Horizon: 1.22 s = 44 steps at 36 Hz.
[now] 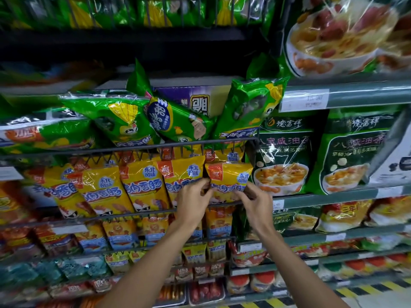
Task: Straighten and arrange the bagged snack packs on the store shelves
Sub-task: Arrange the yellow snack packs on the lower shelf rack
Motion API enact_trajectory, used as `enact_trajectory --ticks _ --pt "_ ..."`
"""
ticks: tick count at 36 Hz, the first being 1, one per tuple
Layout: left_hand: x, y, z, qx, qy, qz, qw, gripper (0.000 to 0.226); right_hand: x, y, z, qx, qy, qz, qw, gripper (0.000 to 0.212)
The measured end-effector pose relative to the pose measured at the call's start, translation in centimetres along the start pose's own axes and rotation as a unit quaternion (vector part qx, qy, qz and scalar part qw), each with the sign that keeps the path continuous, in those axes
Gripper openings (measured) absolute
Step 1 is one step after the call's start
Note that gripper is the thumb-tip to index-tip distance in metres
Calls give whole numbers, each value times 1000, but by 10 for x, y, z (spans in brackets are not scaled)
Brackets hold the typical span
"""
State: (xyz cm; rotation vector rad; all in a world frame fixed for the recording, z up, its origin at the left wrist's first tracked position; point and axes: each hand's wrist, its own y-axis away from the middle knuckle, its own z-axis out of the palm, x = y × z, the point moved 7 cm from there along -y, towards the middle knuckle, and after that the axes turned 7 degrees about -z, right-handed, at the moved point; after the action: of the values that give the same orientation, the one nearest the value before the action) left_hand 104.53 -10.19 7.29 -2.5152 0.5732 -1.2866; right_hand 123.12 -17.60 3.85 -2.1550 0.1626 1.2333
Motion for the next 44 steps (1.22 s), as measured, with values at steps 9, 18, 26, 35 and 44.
enact_trajectory --ticks 9,18,26,35,44 --pt "-3 4 -22 110 96 34 989 29 -19 -5 -8 72 -15 -37 997 31" --pt "-13 7 4 44 19 34 998 25 13 7 11 64 -21 21 998 5" --pt "-21 10 9 50 -6 97 994 30 22 5 13 75 15 26 997 47" --pt "-26 33 17 -55 -35 174 983 63 23 4 12 52 62 25 996 51" --pt "-27 39 29 -120 -132 154 972 51 24 2 14 20 39 42 998 44"
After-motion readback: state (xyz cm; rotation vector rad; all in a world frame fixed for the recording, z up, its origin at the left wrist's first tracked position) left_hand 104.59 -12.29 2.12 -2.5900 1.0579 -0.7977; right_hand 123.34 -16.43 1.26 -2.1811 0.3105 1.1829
